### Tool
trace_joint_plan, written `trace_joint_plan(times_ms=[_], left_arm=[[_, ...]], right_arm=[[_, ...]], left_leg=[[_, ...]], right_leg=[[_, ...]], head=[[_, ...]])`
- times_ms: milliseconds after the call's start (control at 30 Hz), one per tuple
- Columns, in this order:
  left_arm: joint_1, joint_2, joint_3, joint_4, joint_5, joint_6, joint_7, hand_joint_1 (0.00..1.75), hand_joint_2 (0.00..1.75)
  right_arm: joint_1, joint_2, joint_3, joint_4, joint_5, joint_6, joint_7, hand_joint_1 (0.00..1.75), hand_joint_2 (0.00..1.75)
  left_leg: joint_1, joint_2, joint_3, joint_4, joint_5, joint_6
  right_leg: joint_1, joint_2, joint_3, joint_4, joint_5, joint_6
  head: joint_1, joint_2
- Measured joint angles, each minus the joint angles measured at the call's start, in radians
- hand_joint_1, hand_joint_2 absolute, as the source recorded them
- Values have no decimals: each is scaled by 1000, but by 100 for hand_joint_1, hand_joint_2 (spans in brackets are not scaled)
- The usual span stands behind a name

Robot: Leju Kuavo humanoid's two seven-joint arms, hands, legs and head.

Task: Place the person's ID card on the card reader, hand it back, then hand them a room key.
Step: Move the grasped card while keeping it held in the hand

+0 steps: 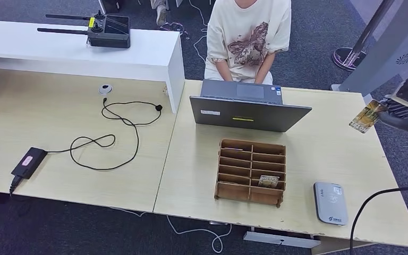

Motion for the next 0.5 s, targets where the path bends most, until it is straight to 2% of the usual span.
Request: trace_joint_plan(times_ms=[500], left_arm=[[4,3,5,0,6,2,0,0,0]], right_arm=[[-18,17,58,15,-48,-15,26,175,175]], left_leg=[[0,0,0,0,0,0]], right_leg=[[0,0,0,0,0,0]], head=[[0,0]])
